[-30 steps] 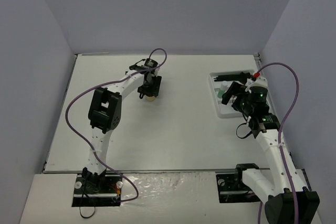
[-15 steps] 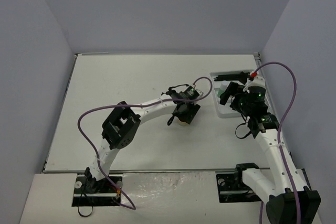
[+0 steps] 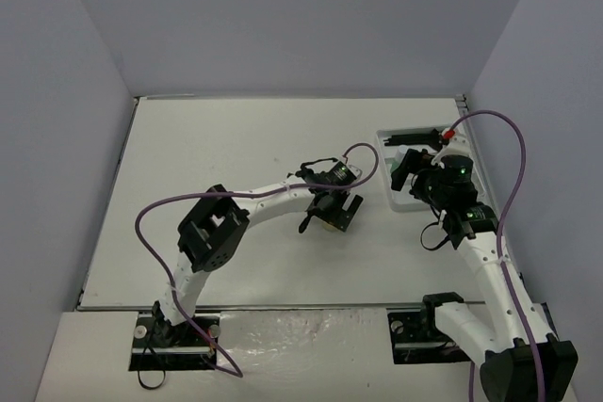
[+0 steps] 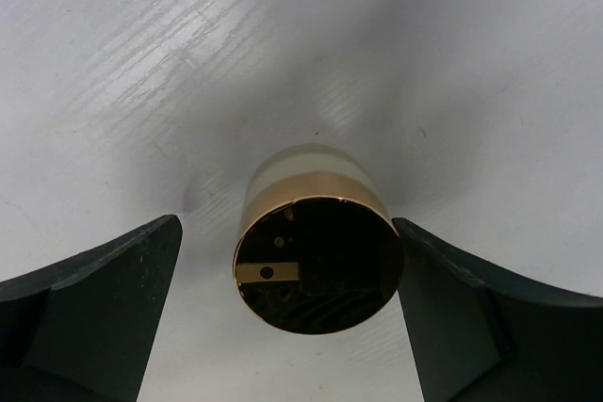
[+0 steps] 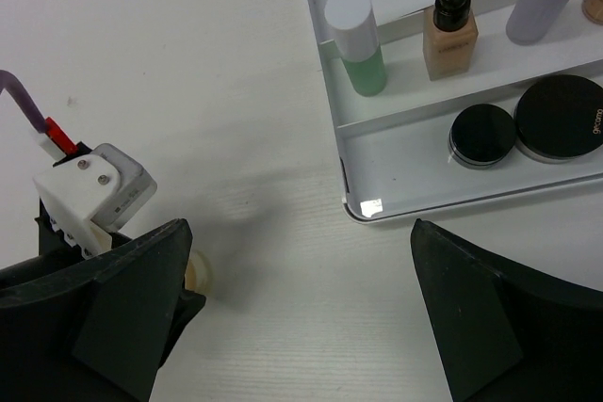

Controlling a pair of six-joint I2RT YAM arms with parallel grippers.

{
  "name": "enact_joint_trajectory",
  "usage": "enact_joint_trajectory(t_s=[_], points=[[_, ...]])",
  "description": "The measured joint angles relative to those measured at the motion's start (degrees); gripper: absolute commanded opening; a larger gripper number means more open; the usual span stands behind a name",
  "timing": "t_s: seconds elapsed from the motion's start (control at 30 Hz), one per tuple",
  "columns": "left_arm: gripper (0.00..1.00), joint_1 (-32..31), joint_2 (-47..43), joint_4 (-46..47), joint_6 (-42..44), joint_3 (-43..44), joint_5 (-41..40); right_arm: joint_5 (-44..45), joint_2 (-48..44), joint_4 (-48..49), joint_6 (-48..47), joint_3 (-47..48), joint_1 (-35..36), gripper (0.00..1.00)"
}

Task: Organize the makeup

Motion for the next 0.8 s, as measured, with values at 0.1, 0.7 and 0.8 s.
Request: enact_joint_trajectory(t_s=[0.1, 0.7, 0.8], points=[[0.97, 0.0, -2.1, 0.8, -0.6, -0.8, -0.5, -0.1, 0.0, 0.0, -0.8, 0.0, 1.4, 1.00], [0.97, 22.1, -50.8, 6.1, -1.7, -28.1, -14.6, -0.1, 17.5, 1.9, -9.5, 4.7, 25.4, 1.00], [0.97, 25.6, -58.2, 4.2, 0.0, -31.1, -17.0, 0.3, 22.8, 2.5, -9.9, 5.1, 29.7, 1.00]])
